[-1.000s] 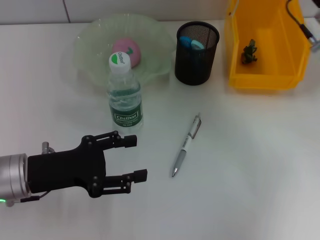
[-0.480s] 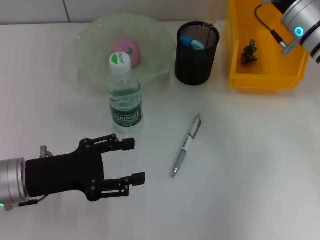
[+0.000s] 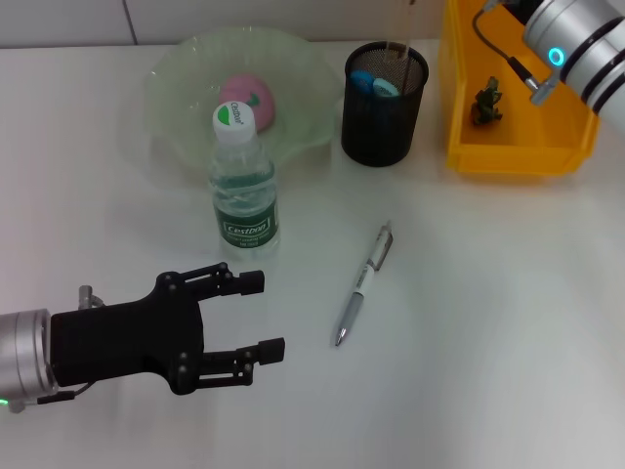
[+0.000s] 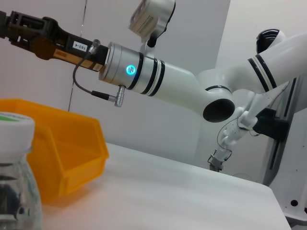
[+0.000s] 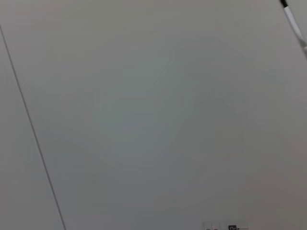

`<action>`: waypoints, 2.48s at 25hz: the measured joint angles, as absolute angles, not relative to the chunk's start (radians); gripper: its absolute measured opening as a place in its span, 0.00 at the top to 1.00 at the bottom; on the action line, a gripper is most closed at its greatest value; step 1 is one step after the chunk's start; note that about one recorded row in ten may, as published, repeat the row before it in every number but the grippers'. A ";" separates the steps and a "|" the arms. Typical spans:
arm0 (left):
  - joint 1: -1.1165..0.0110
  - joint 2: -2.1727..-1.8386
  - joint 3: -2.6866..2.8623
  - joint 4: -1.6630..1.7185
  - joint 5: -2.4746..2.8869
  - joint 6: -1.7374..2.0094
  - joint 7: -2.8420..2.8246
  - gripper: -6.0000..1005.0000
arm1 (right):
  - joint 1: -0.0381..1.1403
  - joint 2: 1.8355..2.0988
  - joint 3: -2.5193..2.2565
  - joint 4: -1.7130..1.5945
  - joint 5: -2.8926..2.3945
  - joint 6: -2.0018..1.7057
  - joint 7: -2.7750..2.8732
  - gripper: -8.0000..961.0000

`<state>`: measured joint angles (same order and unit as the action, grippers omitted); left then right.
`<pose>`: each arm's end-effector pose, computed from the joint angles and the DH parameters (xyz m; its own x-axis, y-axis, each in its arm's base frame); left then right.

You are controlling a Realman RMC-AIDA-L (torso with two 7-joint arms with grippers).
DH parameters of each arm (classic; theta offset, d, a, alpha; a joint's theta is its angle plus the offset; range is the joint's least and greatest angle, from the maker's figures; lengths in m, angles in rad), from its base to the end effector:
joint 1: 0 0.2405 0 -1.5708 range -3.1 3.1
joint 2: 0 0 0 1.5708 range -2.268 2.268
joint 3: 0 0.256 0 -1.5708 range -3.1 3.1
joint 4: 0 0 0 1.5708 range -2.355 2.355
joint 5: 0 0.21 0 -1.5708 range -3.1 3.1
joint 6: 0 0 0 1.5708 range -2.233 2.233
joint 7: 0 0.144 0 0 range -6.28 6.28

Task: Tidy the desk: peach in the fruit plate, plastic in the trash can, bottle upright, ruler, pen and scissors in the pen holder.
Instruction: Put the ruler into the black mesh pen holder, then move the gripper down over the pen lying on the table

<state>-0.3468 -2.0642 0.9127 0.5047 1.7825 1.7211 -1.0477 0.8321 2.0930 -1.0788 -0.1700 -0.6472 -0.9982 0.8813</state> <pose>-0.2829 0.2474 -0.0277 0.7628 0.2294 0.6046 0.3093 -0.9505 -0.0295 0.1875 0.4454 -0.0175 0.4326 -0.0755 -0.8984 -0.7798 -0.5315 -0.3308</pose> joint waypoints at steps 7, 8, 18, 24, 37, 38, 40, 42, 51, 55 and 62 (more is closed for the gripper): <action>-0.354 -2.066 0.913 0.505 1.782 1.716 -1.048 0.32 | 0.858 2.092 -1.094 -0.157 -0.655 -0.964 0.875 0.57; -0.354 -2.066 0.913 0.505 1.782 1.716 -1.048 0.32 | 0.858 2.092 -1.094 -0.157 -0.655 -0.964 0.875 0.57; -0.356 -2.066 0.913 0.505 1.782 1.715 -1.048 0.33 | 0.859 2.092 -1.106 -0.156 -0.652 -0.963 0.875 0.55; -0.355 -2.066 0.913 0.502 1.782 1.713 -1.041 0.33 | 0.853 2.092 -1.106 -0.155 -0.655 -0.980 0.883 0.53; -0.354 -2.066 0.911 0.494 1.774 1.723 -1.045 0.33 | 0.509 2.065 -1.277 -0.695 -0.884 -1.093 1.242 0.53; -0.354 -2.066 0.911 0.494 1.774 1.723 -1.045 0.33 | 0.509 2.065 -1.277 -0.695 -0.884 -1.093 1.242 0.48; -0.354 -2.066 0.911 0.493 1.773 1.726 -1.049 0.33 | 0.457 2.051 -1.251 -0.814 -1.025 -1.132 1.379 0.40; -0.355 -2.066 0.911 0.492 1.772 1.728 -1.053 0.33 | 0.441 2.022 -1.159 -0.961 -1.329 -1.278 1.627 0.35; -0.357 -2.065 0.911 0.492 1.772 1.725 -1.073 0.33 | 0.565 1.989 -0.895 -1.247 -1.952 -1.845 2.033 0.32; -0.362 -2.065 0.911 0.497 1.772 1.717 -1.110 0.33 | 0.588 1.999 -0.898 -1.305 -2.180 -1.970 2.025 0.32; -0.376 -2.060 0.911 0.502 1.776 1.713 -1.143 0.33 | 0.606 2.025 -0.953 -1.340 -2.323 -1.989 1.969 0.32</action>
